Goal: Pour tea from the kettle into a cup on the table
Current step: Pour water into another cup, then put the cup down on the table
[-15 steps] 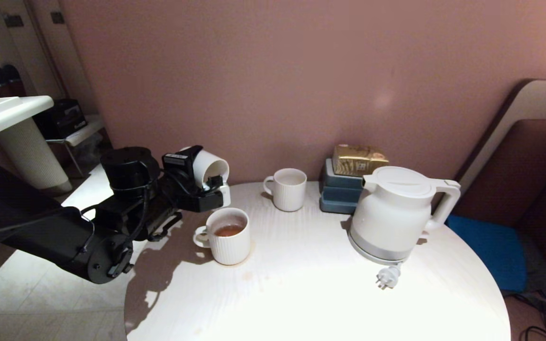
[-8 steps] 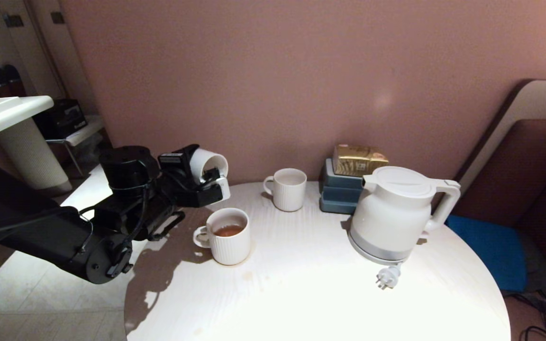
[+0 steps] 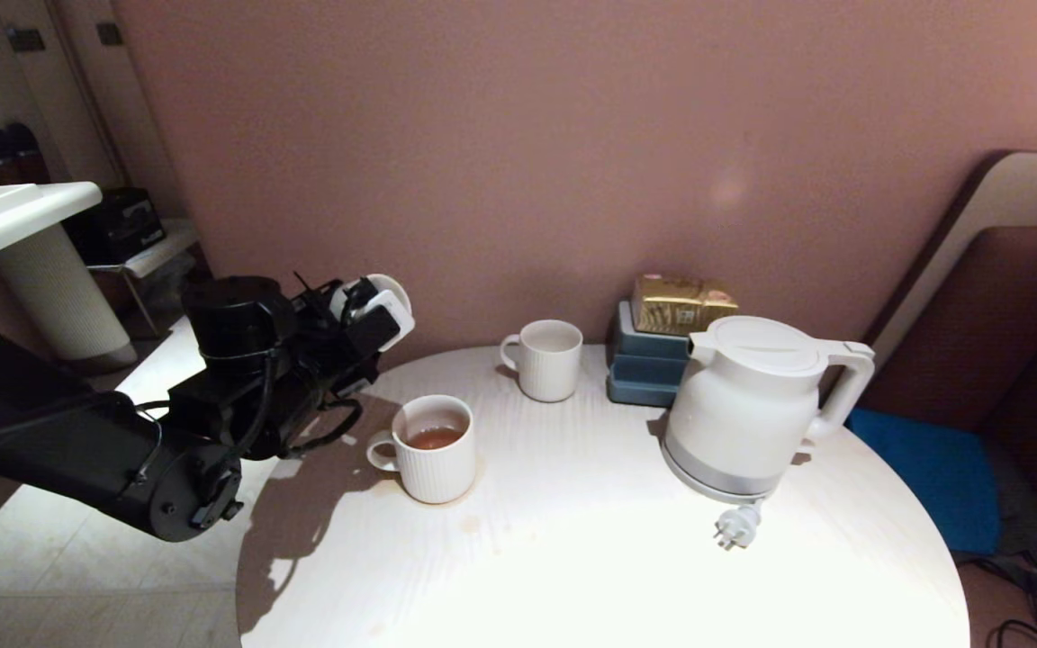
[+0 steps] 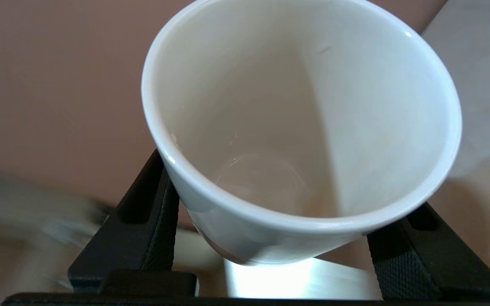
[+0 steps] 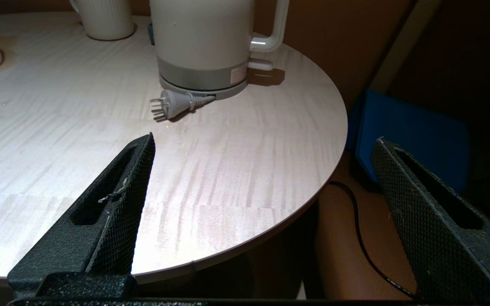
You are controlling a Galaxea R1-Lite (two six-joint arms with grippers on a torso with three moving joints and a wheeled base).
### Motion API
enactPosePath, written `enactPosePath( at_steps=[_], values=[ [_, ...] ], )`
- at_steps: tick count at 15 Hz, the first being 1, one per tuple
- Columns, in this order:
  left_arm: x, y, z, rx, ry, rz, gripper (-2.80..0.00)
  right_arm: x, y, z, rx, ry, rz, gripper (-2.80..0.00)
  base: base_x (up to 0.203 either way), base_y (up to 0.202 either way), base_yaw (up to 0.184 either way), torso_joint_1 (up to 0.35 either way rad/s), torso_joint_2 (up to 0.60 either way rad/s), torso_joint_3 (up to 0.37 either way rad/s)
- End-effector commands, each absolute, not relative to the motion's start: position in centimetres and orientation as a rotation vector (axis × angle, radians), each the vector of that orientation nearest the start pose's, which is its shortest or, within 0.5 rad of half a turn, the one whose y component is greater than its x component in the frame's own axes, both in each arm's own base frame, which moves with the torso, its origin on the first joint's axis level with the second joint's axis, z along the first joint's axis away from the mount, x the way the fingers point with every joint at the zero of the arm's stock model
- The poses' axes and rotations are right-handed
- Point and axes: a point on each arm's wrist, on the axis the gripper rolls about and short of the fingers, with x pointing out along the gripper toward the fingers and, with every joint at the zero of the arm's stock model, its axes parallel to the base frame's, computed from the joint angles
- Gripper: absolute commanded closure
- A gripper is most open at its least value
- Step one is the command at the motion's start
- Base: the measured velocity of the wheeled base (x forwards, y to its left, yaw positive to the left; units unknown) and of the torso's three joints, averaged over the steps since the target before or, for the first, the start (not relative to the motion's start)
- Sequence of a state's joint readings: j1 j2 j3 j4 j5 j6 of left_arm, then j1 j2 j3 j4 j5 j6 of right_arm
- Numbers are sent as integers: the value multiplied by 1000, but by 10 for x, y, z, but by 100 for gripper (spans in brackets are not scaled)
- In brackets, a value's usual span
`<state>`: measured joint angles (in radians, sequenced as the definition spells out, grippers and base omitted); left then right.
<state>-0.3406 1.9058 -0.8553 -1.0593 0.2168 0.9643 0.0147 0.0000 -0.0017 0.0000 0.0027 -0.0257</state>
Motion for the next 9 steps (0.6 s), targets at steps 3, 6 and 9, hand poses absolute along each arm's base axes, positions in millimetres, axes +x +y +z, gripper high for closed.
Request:
enactPosePath(
  at_steps=[3,6,9],
  values=[
    [327,-106,185,551,27,-110,0,-23,0,76,-26,-2,18,-280,0,0,0,0,0,0],
    [309,-94,214,203,59,-97,0,-23,0,76,-26,-2,18,-280,0,0,0,0,0,0],
    [279,-84,197,79,154,-155,0,-23,0,76,-26,-2,18,-280,0,0,0,0,0,0]
  ],
)
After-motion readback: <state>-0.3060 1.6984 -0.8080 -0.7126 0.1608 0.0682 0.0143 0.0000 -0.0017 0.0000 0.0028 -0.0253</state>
